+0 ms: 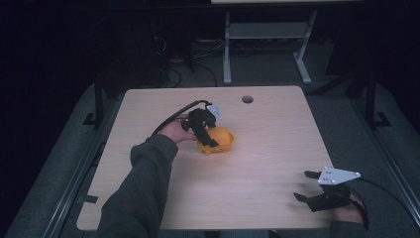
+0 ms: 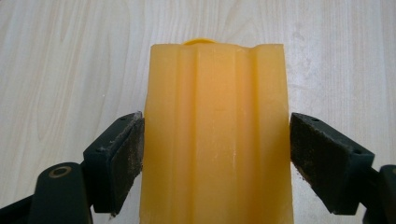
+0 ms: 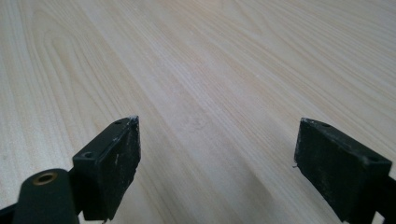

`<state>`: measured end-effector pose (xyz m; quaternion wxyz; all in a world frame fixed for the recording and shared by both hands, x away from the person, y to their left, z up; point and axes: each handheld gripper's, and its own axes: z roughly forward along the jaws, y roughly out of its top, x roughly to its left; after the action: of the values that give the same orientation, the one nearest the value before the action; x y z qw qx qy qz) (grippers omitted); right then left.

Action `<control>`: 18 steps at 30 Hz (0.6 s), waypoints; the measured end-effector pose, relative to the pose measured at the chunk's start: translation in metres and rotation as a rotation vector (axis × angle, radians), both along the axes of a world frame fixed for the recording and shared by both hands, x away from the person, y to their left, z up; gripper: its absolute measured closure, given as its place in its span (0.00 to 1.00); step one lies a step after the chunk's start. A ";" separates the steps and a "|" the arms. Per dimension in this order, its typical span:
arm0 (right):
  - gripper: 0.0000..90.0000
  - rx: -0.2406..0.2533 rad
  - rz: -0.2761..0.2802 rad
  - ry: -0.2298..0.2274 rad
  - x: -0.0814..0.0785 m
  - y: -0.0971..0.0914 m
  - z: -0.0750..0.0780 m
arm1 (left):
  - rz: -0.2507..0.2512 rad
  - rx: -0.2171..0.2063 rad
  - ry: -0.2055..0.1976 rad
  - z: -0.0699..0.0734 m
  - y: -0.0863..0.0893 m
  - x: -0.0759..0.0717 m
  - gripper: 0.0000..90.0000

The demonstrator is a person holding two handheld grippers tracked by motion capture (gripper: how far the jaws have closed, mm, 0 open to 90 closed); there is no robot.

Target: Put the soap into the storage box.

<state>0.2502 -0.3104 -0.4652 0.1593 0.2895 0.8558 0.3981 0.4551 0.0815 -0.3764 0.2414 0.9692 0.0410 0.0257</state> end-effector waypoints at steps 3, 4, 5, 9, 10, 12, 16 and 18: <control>0.16 0.005 -0.006 0.000 0.000 -0.001 0.000 | 0.006 -0.003 -0.002 0.002 0.001 0.000 0.21; 0.16 0.004 -0.004 -0.002 0.000 -0.001 0.000 | 0.006 -0.002 -0.003 0.003 0.002 0.000 0.21; 0.16 0.004 -0.004 -0.002 0.000 -0.001 0.000 | 0.006 -0.002 -0.003 0.003 0.002 0.000 0.21; 0.16 0.002 -0.003 0.002 0.000 0.000 0.000 | 0.010 -0.003 -0.008 0.006 0.004 -0.001 0.21; 0.16 0.002 -0.003 0.002 0.000 0.000 0.000 | 0.012 -0.005 -0.011 0.006 0.004 -0.002 0.21; 0.16 0.002 -0.003 0.001 0.000 0.000 0.000 | 0.017 -0.002 -0.013 0.008 0.005 -0.003 0.21; 0.16 0.001 -0.004 -0.002 0.000 0.000 0.000 | 0.020 -0.008 -0.017 0.011 0.007 -0.005 0.22; 0.16 0.001 -0.004 0.000 0.001 0.000 -0.001 | 0.021 -0.008 -0.019 0.013 0.008 -0.006 0.22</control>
<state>0.2508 -0.3108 -0.4657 0.1602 0.2914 0.8550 0.3981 0.4493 0.0899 -0.3632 0.2456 0.9674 0.0487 0.0374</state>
